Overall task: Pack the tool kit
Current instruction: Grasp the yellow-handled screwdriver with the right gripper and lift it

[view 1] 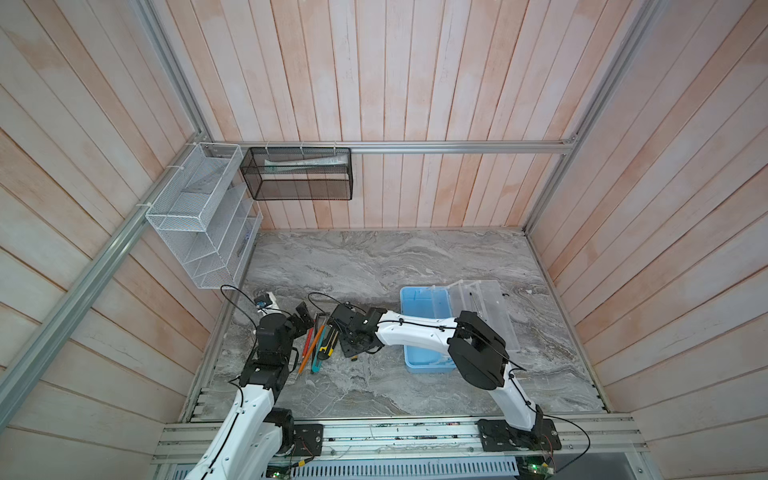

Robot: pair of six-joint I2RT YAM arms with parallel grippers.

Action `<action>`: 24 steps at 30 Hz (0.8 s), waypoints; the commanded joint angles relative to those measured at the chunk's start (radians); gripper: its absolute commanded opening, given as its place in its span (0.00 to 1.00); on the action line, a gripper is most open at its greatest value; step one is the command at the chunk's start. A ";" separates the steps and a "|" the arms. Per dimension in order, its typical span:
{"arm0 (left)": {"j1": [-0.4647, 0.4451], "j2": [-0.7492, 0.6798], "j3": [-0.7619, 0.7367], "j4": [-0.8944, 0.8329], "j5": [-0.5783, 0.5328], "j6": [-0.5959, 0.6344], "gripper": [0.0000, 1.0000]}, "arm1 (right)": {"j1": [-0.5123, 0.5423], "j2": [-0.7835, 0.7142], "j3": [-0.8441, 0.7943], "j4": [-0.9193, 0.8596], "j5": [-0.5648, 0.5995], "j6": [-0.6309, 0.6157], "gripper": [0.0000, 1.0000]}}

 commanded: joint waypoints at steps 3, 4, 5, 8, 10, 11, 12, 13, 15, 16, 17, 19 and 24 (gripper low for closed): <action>0.005 -0.001 -0.017 0.003 0.008 0.002 1.00 | 0.001 0.032 0.018 -0.032 0.003 -0.027 0.43; 0.005 -0.001 -0.017 0.004 0.007 0.001 1.00 | 0.000 0.044 0.030 -0.039 0.004 -0.032 0.43; 0.004 -0.002 -0.018 0.004 0.006 0.000 1.00 | -0.001 0.058 0.043 -0.047 0.006 -0.035 0.43; 0.005 -0.002 -0.017 0.003 0.006 0.001 1.00 | -0.004 0.074 0.052 -0.058 0.008 -0.043 0.43; 0.005 -0.002 -0.018 0.003 0.006 0.002 1.00 | -0.009 0.070 0.043 -0.058 0.011 -0.042 0.43; 0.004 -0.002 -0.018 0.004 0.006 0.002 1.00 | -0.011 0.064 0.032 -0.052 0.015 -0.043 0.42; 0.004 -0.001 -0.016 0.004 0.006 0.001 1.00 | -0.013 0.056 0.021 -0.045 0.019 -0.044 0.42; 0.005 -0.002 -0.016 0.003 0.006 0.001 1.00 | -0.015 0.052 0.015 -0.042 0.021 -0.043 0.41; 0.004 0.001 -0.016 0.003 0.006 0.001 1.00 | -0.020 0.049 0.008 -0.041 0.027 -0.045 0.39; 0.005 0.001 -0.016 0.003 0.006 0.001 1.00 | -0.022 0.050 0.007 -0.043 0.027 -0.045 0.36; 0.004 0.000 -0.016 0.003 0.006 0.002 1.00 | -0.024 0.050 0.005 -0.043 0.026 -0.045 0.35; 0.005 0.001 -0.016 0.003 0.006 0.001 1.00 | -0.026 0.045 -0.007 -0.039 0.030 -0.046 0.30; 0.004 0.000 -0.016 0.003 0.006 0.000 1.00 | -0.038 0.011 -0.063 -0.001 0.015 -0.034 0.21</action>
